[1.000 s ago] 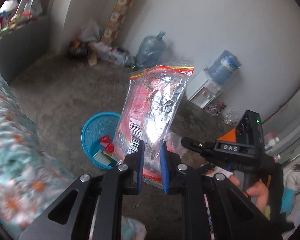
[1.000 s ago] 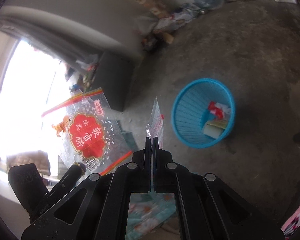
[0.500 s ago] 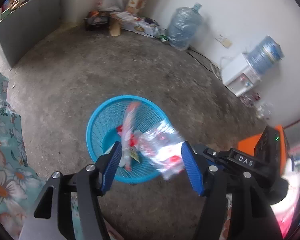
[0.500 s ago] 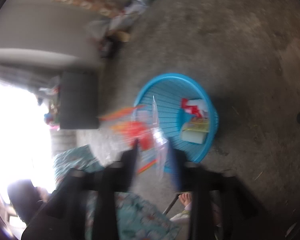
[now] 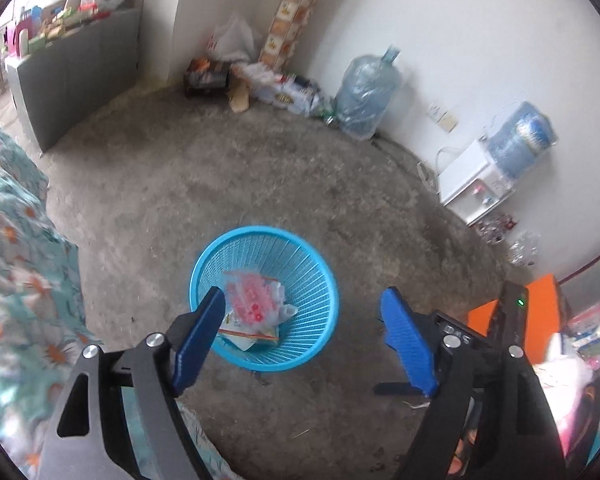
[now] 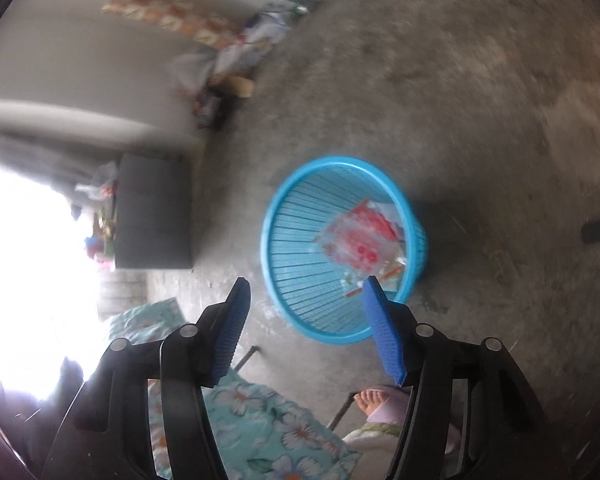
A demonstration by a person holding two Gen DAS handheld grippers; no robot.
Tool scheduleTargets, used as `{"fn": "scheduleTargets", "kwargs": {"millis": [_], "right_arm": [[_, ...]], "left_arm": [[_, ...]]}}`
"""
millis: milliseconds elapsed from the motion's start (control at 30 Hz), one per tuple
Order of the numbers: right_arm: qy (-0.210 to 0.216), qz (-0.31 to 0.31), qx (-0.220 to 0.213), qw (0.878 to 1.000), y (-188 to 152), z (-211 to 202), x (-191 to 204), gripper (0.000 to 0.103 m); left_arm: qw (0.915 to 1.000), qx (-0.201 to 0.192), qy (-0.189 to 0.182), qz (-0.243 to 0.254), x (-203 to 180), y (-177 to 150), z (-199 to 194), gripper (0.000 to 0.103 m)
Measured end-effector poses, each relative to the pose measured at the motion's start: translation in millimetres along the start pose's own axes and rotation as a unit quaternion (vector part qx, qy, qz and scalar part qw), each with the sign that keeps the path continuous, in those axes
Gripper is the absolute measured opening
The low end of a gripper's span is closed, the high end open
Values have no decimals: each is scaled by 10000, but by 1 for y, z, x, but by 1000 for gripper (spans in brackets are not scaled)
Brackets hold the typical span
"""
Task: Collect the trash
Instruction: 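Open the left tool to drop the clear bag into the wastebasket, then move both tools back to the trash on the quilt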
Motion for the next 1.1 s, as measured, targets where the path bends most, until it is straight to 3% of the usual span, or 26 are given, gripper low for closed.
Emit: {"fn": "scheduleTargets", "kwargs": {"millis": [167, 367, 567, 667, 800, 1100], "right_arm": [[353, -721, -141, 9967, -1, -33, 57, 65], [801, -1439, 27, 9863, -17, -62, 114, 70], [1086, -1984, 264, 9737, -49, -77, 164, 72], [1174, -2286, 386, 9656, -70, -82, 189, 73], [1305, -2771, 641, 9498, -107, -82, 233, 73], [1420, -3953, 1711, 8913, -225, -38, 334, 73]], "left_arm": [[9982, -460, -204, 338, -11, -7, -88, 86], [9934, -895, 56, 719, 14, -36, -189, 90], [9893, -1430, 71, 276, 64, -66, -278, 90], [9829, -1834, 179, -46, 98, -80, -321, 90], [9692, -2357, 562, -434, 145, -95, -364, 90], [9433, -2848, 1007, -1376, 233, -134, -422, 90]]}}
Point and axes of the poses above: each gripper's, at about its wrist camera, not at the fingertips, and z roughly the way its jaws point, x to its left, y to its top, the point moved 7 cm from there along z, roughly the way its jaws point, and after that the axes turned 12 degrees about -z, right-handed, at the moved point
